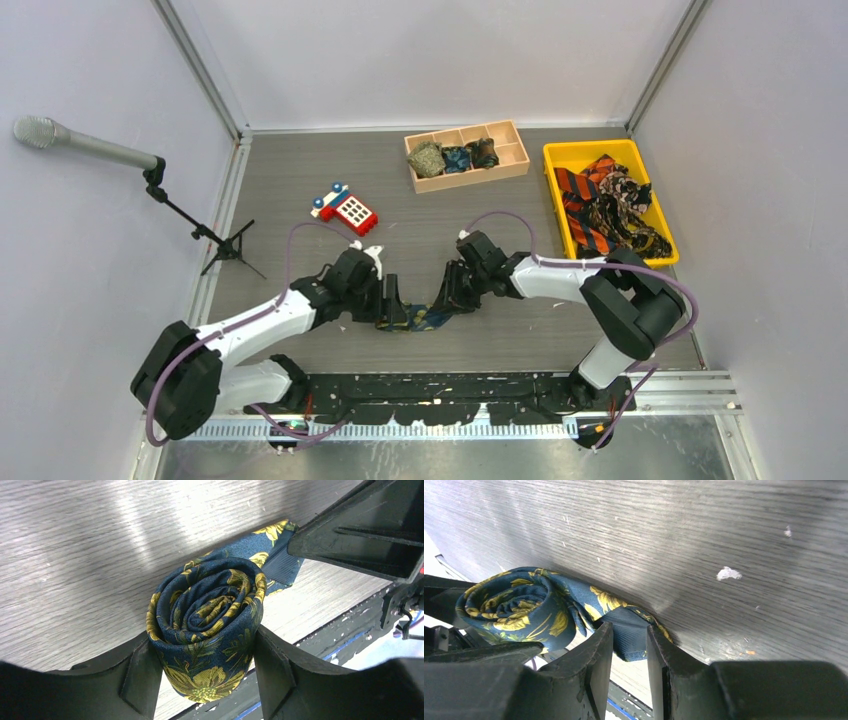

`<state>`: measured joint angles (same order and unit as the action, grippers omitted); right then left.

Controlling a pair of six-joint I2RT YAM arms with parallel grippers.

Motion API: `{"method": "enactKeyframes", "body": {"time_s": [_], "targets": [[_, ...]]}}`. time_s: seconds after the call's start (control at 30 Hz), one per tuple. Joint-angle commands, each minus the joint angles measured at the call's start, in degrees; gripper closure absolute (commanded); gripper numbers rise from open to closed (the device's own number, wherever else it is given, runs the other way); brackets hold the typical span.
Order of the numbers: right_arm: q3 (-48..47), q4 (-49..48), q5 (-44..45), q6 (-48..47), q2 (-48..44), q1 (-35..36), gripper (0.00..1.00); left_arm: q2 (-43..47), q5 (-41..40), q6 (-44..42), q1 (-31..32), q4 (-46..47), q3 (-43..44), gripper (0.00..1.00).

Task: Roll the ties
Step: Roll the tie at the center of the board.

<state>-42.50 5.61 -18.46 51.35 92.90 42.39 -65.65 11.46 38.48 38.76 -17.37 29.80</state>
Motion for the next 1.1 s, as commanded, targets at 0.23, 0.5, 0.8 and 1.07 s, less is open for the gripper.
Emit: {"method": "enactKeyframes", "body": {"time_s": [0.23,0.5,0.8,1.07], "targets": [[-4.8,13.5,11.1,-3.7,-6.3,-0.8,0.62,-5.0,-14.2,-3.9,2.0,-17.4,11.8,0.41],[-3.2,15.6,15.8,-1.5,-10.0,-2.5,0.62,-12.6,-24.8,-5.4,6.1,-26.0,20.2,0.41],[0.4,17.8,21.2,0.8,-16.0,-6.0,0.62,-25.3,-40.1,-4.3,13.3,-38.6,32.3,0.41],[3.7,18.7,24.4,2.8,-22.3,-9.0,0.63,-37.6,-50.3,-0.7,18.5,-47.7,40.3,0.42]]}}
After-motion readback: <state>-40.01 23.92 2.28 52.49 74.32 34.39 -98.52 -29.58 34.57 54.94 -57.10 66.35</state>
